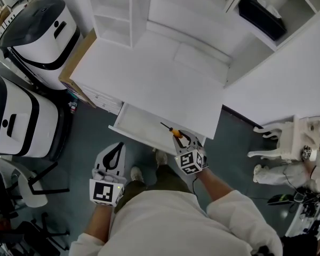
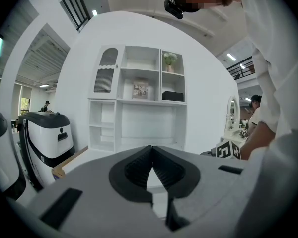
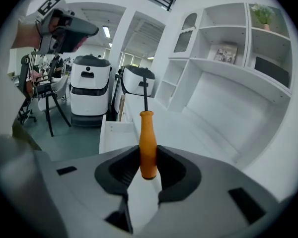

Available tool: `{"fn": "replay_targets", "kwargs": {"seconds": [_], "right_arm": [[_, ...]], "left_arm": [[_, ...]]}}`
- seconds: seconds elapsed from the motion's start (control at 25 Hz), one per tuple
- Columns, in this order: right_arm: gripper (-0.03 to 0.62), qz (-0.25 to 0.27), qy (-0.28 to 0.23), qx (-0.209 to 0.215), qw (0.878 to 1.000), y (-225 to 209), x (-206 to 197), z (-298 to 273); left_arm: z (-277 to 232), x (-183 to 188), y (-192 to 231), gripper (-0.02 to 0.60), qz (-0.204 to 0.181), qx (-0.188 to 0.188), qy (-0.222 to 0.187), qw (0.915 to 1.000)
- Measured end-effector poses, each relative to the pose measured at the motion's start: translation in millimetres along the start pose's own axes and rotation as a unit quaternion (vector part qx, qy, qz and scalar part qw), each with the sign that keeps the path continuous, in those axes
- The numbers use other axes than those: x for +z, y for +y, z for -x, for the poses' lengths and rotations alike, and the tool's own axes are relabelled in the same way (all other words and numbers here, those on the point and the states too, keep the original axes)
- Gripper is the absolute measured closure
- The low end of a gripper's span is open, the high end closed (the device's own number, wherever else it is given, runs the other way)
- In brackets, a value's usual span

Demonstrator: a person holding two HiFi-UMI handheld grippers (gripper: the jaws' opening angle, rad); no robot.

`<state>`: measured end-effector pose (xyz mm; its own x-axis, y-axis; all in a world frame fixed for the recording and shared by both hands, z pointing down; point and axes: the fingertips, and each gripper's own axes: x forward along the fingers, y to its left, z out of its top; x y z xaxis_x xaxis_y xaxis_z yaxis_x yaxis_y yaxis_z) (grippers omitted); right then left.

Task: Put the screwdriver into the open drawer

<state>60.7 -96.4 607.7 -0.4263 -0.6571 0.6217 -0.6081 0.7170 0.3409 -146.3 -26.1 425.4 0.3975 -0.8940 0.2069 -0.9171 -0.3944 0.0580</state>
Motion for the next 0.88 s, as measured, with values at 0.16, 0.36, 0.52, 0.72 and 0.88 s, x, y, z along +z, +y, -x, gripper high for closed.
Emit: {"fn": "replay_targets", "kwargs": {"seconds": [0.16, 0.36, 0.52, 0.72, 0.88], "right_arm": [[0.479, 0.027, 0.028, 0.023, 0.999, 9, -20, -24], [0.479, 0.047, 0.059, 0.044, 0.996, 18, -47, -53], [0.479, 0.054, 0.086, 0.063, 0.993, 27, -67, -74], [0.479, 0.062, 0.116, 0.084, 0.988, 38, -92, -97], [0.479, 0.068, 0.14, 0.098, 0.983, 45, -110, -113]], "left_arm": [[2, -2, 3, 0.577, 0.0, 0.012, 0.008, 0.9999], [5, -6, 6, 0.577, 0.004, 0.029, 0.019, 0.9994], [9, -9, 6, 0.577, 0.006, 0.039, 0.026, 0.9989], [9, -14, 5, 0.577, 0.003, 0.048, 0.038, 0.9981], [8, -17, 7, 0.577, 0.006, 0.058, 0.042, 0.9975]]}}
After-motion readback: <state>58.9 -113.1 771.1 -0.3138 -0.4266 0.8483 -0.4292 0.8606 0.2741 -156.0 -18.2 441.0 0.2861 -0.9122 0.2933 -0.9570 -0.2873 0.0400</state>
